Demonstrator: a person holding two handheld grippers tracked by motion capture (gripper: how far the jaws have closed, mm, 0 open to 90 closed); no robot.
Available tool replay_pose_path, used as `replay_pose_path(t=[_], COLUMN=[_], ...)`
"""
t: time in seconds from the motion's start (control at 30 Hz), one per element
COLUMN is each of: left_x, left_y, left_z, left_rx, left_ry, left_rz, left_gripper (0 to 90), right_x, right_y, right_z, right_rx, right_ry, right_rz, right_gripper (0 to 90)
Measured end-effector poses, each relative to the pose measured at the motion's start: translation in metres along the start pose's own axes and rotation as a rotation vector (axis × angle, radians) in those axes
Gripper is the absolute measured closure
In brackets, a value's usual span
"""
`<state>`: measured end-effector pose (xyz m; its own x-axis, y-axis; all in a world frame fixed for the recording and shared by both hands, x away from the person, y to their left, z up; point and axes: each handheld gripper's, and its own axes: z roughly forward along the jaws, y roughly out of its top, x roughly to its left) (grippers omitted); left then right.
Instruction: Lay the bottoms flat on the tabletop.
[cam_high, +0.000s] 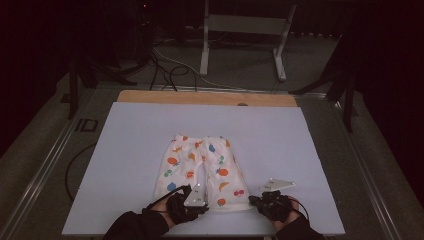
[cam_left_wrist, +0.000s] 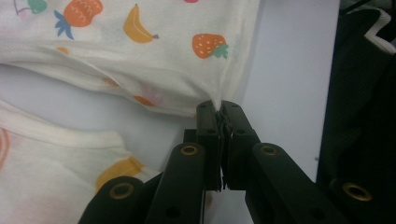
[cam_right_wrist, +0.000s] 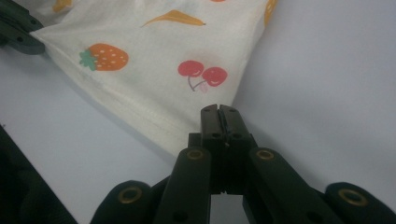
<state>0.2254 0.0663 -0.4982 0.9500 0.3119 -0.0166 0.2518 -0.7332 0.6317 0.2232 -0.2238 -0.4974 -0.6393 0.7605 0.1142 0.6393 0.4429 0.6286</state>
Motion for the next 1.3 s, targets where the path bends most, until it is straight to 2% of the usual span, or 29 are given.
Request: replay_pose_path(t=[0.37, 0.47, 0.5, 0.53, 0.57, 0.6, 0.63, 0.67, 0.7, 0.77, 0.83, 0.9, 0.93, 1.0, 1.03, 1.07, 1.17, 1.3], left_x=[-0.006, -0.005, -0.005, -0.004, -0.004, -0.004, -0.003, -0.002, -0.001, -0.002, -0.001, 0.0, 0.001, 0.001, 0.003, 0.003, 0.007, 0.013], left_y=[-0.005, -0.006, -0.006, -0.005, -0.005, -0.005, -0.005, -0.004, -0.004, -0.003, -0.002, -0.002, -0.002, -0.001, -0.001, -0.001, 0.0, 0.001], left_z=[0.002, 0.002, 0.001, 0.0, 0.0, 0.0, -0.002, -0.003, -0.004, -0.005, -0.006, -0.008, -0.009, -0.009, -0.01, -0.011, -0.013, -0.019], left_rx=[0.021, 0.011, 0.005, 0.004, -0.014, -0.014, -0.035, -0.049, -0.057, -0.066, -0.077, -0.091, -0.096, -0.097, -0.093, -0.098, -0.104, -0.13], left_ry=[-0.043, -0.052, -0.053, -0.062, -0.072, -0.072, -0.077, -0.078, -0.079, -0.072, -0.063, -0.086, -0.085, -0.082, -0.082, -0.083, -0.08, -0.083], left_rz=[0.003, -0.006, -0.007, -0.007, -0.019, -0.019, -0.022, -0.03, -0.028, -0.033, -0.047, -0.061, -0.064, -0.063, -0.064, -0.067, -0.061, -0.079], left_gripper=[87.1, 86.5, 85.4, 84.0, 81.0, 75.5, 75.5, 58.0, 52.4, 39.1, 28.0, 19.0, 13.6, 8.2, 8.2, 3.8, 2.0, 1.9], right_x=[0.008, 0.009, 0.009, 0.009, 0.008, 0.008, 0.008, 0.007, 0.007, 0.006, 0.005, 0.003, 0.003, 0.003, 0.004, 0.004, 0.003, 0.0], right_y=[-0.008, -0.008, -0.008, -0.008, -0.007, -0.007, -0.007, -0.006, -0.005, -0.004, -0.004, -0.004, -0.004, -0.004, -0.004, -0.002, -0.001, 0.004], right_z=[-0.005, -0.005, -0.005, -0.005, -0.006, -0.006, -0.008, -0.01, -0.011, -0.015, -0.017, -0.017, -0.018, -0.018, -0.018, -0.018, -0.017, -0.017], right_rx=[0.02, 0.014, 0.008, -0.005, -0.025, -0.025, -0.039, -0.084, -0.103, -0.143, -0.171, -0.179, -0.182, -0.184, -0.191, -0.2, -0.199, -0.209], right_ry=[0.007, 0.005, 0.011, 0.015, 0.022, 0.022, 0.018, 0.022, 0.024, 0.001, -0.005, 0.024, 0.03, 0.033, 0.035, 0.044, 0.048, 0.037], right_rz=[-0.011, -0.014, -0.018, -0.012, -0.01, -0.01, -0.003, -0.002, 0.009, -0.001, 0.005, 0.0, -0.009, -0.021, -0.027, -0.037, -0.059, -0.06], right_gripper=[90.0, 89.8, 88.5, 80.9, 76.6, 76.6, 71.8, 53.6, 50.1, 37.4, 31.7, 22.3, 21.4, 18.8, 16.9, 14.0, 11.5, 11.5])
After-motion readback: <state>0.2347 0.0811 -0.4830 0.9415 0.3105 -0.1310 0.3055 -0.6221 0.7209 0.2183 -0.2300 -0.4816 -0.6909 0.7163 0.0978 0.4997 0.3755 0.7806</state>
